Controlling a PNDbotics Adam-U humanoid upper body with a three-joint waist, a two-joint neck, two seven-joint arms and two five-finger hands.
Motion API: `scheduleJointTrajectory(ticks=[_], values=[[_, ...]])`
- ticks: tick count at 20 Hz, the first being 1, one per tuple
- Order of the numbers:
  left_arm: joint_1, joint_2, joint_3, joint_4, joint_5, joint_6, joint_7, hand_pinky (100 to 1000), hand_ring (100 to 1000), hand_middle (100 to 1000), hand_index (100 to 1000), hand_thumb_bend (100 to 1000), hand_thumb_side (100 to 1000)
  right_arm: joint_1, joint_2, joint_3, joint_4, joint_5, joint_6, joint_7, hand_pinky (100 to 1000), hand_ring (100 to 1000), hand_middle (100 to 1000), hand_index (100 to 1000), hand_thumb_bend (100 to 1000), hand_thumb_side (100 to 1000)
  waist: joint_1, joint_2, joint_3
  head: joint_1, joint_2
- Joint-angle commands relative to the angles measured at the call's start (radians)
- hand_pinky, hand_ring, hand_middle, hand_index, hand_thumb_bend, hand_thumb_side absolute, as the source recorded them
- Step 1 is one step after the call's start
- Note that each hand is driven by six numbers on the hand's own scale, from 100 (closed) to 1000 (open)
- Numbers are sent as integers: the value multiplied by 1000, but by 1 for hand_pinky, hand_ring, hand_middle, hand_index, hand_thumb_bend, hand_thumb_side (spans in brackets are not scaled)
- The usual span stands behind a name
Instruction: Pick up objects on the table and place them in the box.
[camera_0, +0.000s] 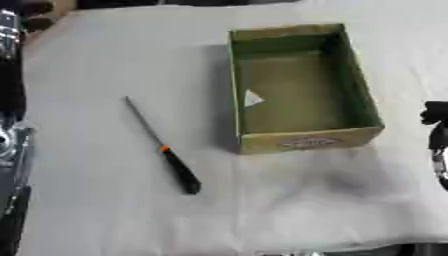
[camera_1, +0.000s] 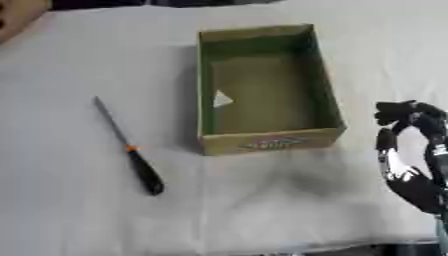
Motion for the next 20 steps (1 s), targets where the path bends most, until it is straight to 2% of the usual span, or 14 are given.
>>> scheduleJointTrajectory(ticks=[1, 10, 12, 16, 17, 18, 19, 20], values=[[-4, 29, 2, -22, -4, -1, -3, 763, 769, 819, 901, 118, 1000, -4, -5, -2, -21, -9, -8, 0, 423, 568, 597, 785, 100, 750, -2, -16, 2, 4, -1], [-3, 51, -5, -21, -9, -3, -15, 764, 769, 820, 899, 101, 1000, -4, -5, -2, -21, -10, -9, 3, 424, 568, 593, 784, 100, 751, -1, -16, 0, 6, 0], [-1, 105, -19, -21, -28, -8, -39, 764, 770, 816, 895, 100, 967, -4, -7, -1, -21, -10, -10, 4, 424, 567, 592, 784, 100, 751, 1, -16, -3, 7, 0], [1, 259, -65, -10, -88, -40, -113, 758, 765, 805, 888, 100, 917, -4, -10, 2, -21, -9, -8, 10, 424, 567, 589, 784, 100, 752, 9, -19, -11, 9, -2], [-1, 287, -73, -4, -106, -50, -129, 762, 773, 810, 887, 100, 881, -4, -10, 2, -21, -9, -7, 12, 424, 567, 589, 784, 100, 752, 10, -19, -12, 9, -2], [-4, 327, -87, 4, -134, -63, -152, 762, 775, 811, 887, 100, 874, -4, -11, 3, -21, -9, -7, 13, 424, 567, 589, 784, 100, 752, 12, -20, -14, 10, -1], [-10, 373, -101, 8, -183, -86, -182, 775, 797, 822, 880, 100, 779, -3, -13, 3, -21, -9, -7, 14, 424, 567, 589, 784, 100, 752, 13, -21, -15, 11, -1], [-16, 401, -109, 13, -239, -109, -208, 772, 792, 820, 882, 100, 798, -3, -14, 3, -21, -10, -8, 14, 424, 567, 589, 784, 100, 752, 14, -22, -16, 11, -1]])
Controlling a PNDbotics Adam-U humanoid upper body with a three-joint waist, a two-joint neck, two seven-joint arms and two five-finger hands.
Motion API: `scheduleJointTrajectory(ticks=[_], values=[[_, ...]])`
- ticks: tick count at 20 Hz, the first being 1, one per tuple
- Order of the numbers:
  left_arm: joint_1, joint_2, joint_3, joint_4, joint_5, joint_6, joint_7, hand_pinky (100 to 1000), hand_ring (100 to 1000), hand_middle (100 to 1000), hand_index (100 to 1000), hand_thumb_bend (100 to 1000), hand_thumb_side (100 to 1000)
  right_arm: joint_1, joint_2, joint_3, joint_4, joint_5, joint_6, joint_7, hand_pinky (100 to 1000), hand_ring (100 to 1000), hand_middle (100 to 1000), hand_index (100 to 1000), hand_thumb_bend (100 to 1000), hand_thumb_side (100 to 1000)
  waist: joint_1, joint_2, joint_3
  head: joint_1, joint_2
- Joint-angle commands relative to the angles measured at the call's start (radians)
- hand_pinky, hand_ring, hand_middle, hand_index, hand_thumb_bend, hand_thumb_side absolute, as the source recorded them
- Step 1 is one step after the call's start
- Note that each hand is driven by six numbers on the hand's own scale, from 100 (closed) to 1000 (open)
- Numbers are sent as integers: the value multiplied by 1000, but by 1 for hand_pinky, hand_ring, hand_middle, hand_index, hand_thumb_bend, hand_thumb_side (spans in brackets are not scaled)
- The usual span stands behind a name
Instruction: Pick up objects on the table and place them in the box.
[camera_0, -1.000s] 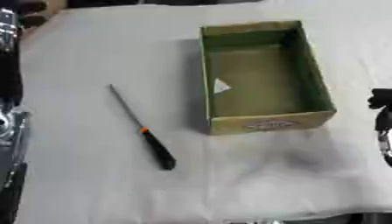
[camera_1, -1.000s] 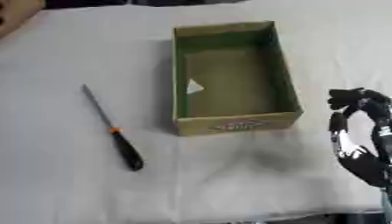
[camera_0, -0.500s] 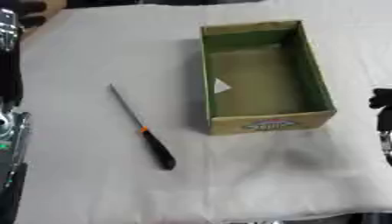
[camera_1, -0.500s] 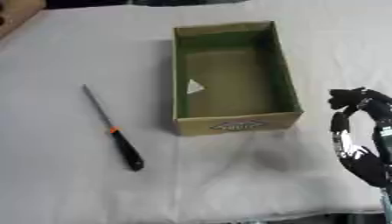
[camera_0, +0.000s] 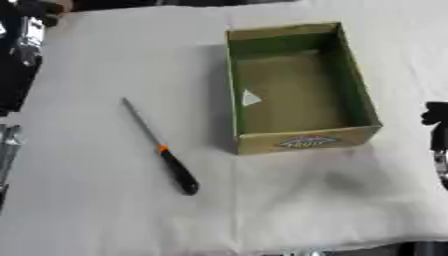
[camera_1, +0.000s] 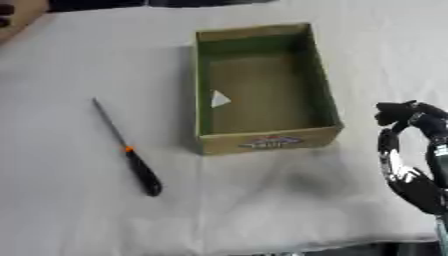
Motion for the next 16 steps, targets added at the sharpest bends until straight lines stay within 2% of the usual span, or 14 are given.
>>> scheduleJointTrajectory(ticks=[1, 3, 6, 10, 16], values=[[-21, 129, -27, 5, -139, -63, -75, 777, 805, 825, 876, 100, 751, -3, -14, -2, -21, -4, -2, 4, 424, 567, 588, 784, 100, 751, 2, -20, -3, 10, -1], [-41, 180, -61, 25, -235, -119, -130, 777, 810, 823, 872, 100, 742, -3, -16, -1, -21, -5, -3, 5, 424, 567, 588, 784, 100, 752, 4, -20, -7, 11, -2], [-74, 219, -108, 74, -301, -181, -179, 773, 807, 813, 867, 100, 744, -5, -17, 2, -21, -6, -4, 8, 423, 567, 588, 784, 100, 752, 6, -21, -11, 12, -3], [-110, 245, -160, 130, -313, -237, -214, 770, 803, 805, 864, 100, 738, -6, -19, 3, -21, -7, -5, 10, 423, 567, 587, 784, 100, 752, 8, -20, -14, 13, -3], [-148, 267, -202, 166, -305, -284, -247, 769, 802, 793, 860, 119, 707, -6, -21, 4, -21, -8, -5, 12, 423, 566, 584, 784, 100, 752, 11, -21, -19, 13, -3]])
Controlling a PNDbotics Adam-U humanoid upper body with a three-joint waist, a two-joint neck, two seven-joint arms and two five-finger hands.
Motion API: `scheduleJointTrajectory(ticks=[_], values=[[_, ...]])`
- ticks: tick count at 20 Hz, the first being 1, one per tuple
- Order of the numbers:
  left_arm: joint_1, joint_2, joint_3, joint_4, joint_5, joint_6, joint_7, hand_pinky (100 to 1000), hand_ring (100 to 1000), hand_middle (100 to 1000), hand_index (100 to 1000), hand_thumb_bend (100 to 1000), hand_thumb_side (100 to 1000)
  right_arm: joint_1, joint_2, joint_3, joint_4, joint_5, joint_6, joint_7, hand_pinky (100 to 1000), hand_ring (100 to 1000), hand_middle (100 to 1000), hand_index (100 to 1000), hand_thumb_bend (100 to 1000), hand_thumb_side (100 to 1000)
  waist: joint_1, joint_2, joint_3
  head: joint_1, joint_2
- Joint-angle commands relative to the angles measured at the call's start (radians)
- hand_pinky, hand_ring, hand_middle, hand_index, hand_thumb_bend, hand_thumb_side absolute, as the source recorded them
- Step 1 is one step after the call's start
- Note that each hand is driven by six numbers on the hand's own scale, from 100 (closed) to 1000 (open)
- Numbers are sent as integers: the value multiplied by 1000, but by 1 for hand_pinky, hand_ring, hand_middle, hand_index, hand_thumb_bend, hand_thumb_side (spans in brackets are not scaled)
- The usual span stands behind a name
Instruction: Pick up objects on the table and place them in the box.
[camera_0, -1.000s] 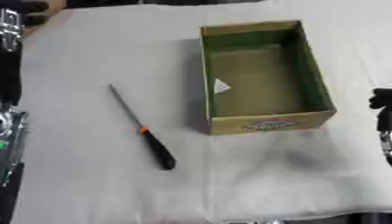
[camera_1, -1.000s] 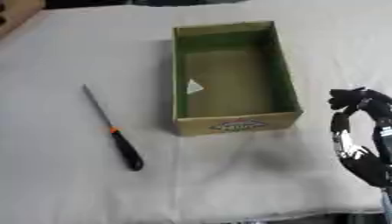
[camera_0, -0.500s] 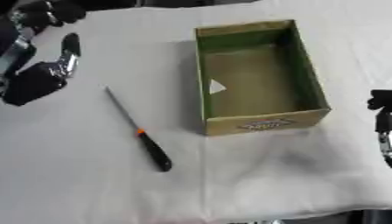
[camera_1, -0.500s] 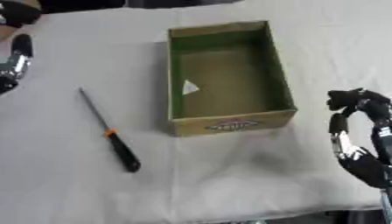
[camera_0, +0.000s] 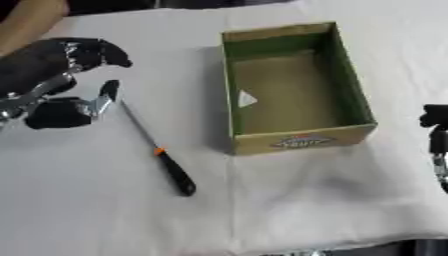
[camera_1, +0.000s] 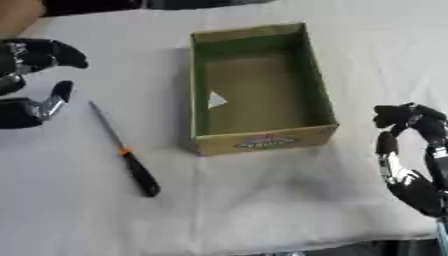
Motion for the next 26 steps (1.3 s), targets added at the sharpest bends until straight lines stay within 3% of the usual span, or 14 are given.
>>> scheduleJointTrajectory(ticks=[1, 10, 12, 13, 17, 19, 26], values=[[-24, 55, -9, 5, 0, -24, -17, 769, 802, 792, 859, 118, 703, -6, -19, -2, -21, -4, 0, 2, 423, 566, 583, 784, 100, 752, 1, -18, -2, 6, -3], [-53, 62, -32, 9, -12, -56, -50, 773, 804, 773, 852, 157, 625, -4, -20, -2, -21, -4, -1, 2, 423, 565, 580, 783, 100, 751, 3, -19, -3, 5, -3], [-61, 62, -45, 10, -19, -68, -70, 776, 805, 770, 848, 245, 577, -5, -20, -2, -21, -4, -2, 3, 423, 565, 579, 783, 100, 752, 3, -19, -3, 6, -2], [-65, 61, -50, 11, -20, -74, -81, 776, 801, 755, 844, 332, 576, -4, -20, -2, -21, -4, -2, 3, 423, 564, 579, 783, 100, 752, 3, -19, -3, 6, -2], [-82, 53, -80, 22, -9, -105, -144, 773, 790, 734, 835, 518, 594, -4, -20, -1, -21, -4, -2, 4, 423, 564, 579, 783, 100, 752, 3, -19, -4, 7, -1], [-93, 48, -95, 31, 2, -116, -176, 773, 789, 731, 831, 544, 584, -4, -21, 0, -21, -4, -2, 4, 423, 563, 578, 783, 100, 752, 3, -20, -5, 8, 0], [-149, 30, -133, 75, 9, -139, -254, 769, 784, 709, 812, 505, 509, -2, -20, 1, -21, -4, -3, 7, 422, 562, 577, 783, 100, 752, 4, -20, -7, 10, 1]])
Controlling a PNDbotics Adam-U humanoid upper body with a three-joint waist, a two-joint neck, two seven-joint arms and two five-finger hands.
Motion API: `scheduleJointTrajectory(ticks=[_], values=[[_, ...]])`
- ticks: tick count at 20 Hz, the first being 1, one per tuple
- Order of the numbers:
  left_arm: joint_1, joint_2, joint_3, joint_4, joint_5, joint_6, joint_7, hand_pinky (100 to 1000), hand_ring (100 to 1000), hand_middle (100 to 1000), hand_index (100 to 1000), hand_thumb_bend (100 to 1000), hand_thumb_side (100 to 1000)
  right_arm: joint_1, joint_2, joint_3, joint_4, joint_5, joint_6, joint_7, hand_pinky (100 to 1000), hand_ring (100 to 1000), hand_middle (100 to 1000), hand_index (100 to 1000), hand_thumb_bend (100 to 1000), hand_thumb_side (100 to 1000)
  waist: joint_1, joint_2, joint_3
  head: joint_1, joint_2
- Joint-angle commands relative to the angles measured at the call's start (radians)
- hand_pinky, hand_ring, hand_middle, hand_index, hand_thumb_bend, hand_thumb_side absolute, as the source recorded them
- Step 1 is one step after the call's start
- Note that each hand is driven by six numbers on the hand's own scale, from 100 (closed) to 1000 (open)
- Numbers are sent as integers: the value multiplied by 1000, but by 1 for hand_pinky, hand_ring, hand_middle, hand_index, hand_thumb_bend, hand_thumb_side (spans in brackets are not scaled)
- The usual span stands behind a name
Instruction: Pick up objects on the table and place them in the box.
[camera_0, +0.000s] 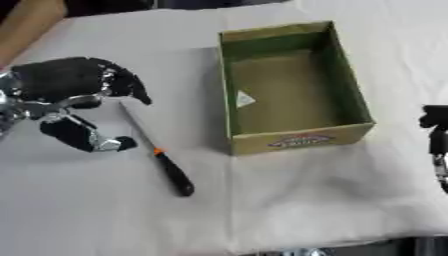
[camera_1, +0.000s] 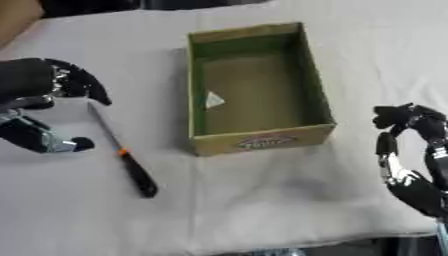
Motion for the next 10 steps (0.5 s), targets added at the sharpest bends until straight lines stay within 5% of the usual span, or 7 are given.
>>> scheduleJointTrajectory(ticks=[1, 10], values=[[-30, 10, -9, 17, 6, -12, -28, 768, 782, 706, 811, 495, 507, -3, -17, 0, -21, -4, 1, 3, 422, 562, 577, 783, 100, 752, -1, -20, -1, 9, 0], [-99, -22, -37, 77, 12, -35, -55, 763, 772, 675, 788, 441, 449, -1, -16, 3, -21, -5, 1, 8, 421, 561, 575, 782, 100, 753, 0, -21, -1, 6, 0]])
